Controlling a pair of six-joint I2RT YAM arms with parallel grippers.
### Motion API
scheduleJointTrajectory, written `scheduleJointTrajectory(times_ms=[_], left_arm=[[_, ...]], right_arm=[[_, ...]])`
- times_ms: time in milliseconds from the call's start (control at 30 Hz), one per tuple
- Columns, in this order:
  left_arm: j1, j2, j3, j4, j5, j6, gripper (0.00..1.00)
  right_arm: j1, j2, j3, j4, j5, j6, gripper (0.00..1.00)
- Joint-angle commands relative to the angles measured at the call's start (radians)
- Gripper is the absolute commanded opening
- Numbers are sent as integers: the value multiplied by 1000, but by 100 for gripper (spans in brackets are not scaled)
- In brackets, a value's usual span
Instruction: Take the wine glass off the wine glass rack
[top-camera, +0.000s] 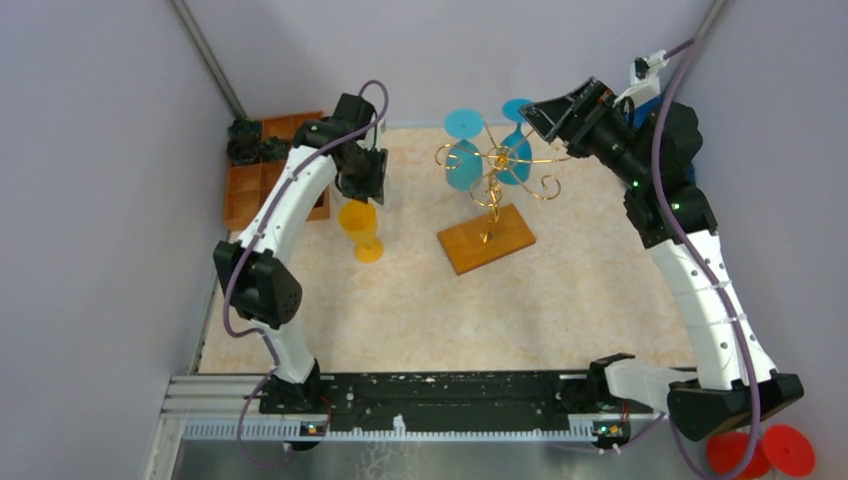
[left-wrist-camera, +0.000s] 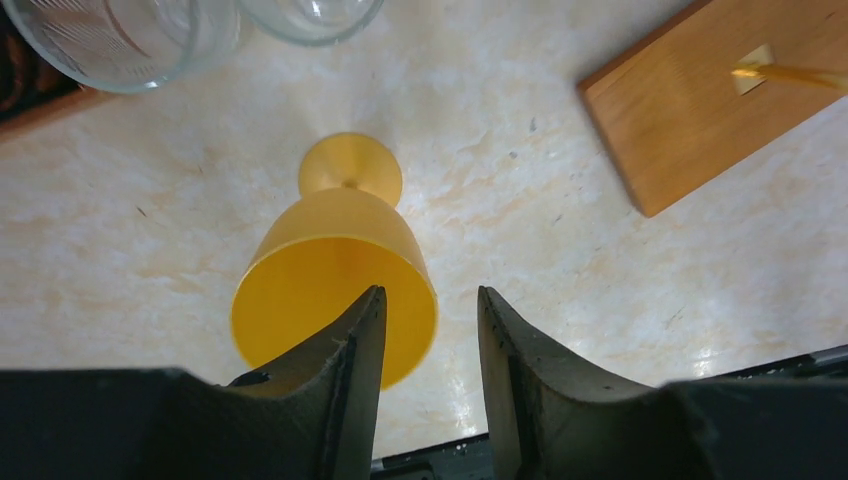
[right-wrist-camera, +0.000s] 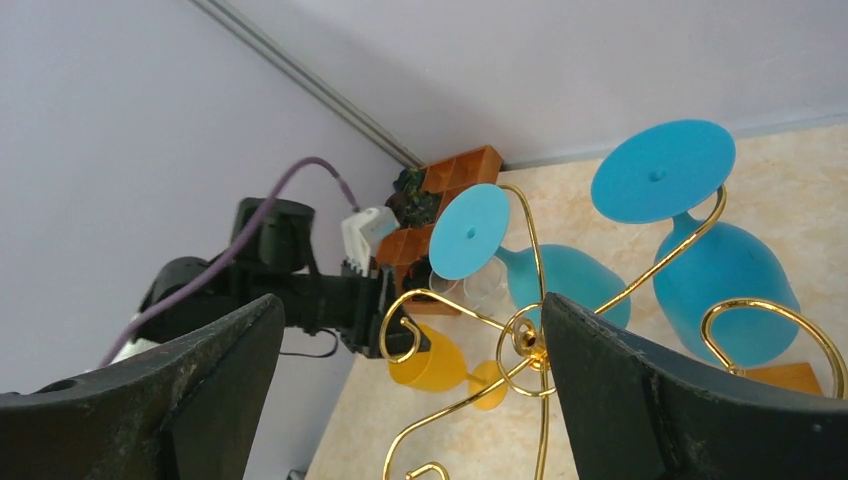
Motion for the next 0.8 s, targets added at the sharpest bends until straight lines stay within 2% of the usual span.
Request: scheduleJointTrajectory(times_ms=[0,133,233,367,467,567,633,767], left_arm=[[-16,-89,122,-57,22,8,46],[-20,-146,161,-47,38,16,46],[-19,-199,156,31,96,19,47],[-17,-237,141,226,279,-35,53],[-16,-238,91,427,431,-119,53],[-16,-222,27,602,478,-198,53],[-14,-184,23,674,491,-238,53],[-14,-104,43,781,608,-330,48]], right_arm=[[-7,16,12,57,-23,9,99],[-7,32,12,67,-31,15,99],[-6,53,19,89,-54,15,98],[-6,89,67,73,-67,6,98],[-7,87,68,77,-61,4,98],[-7,72,54,83,-62,3,97],[-7,62,45,83,-62,0,97],[-7,52,42,69,-46,-19,96]])
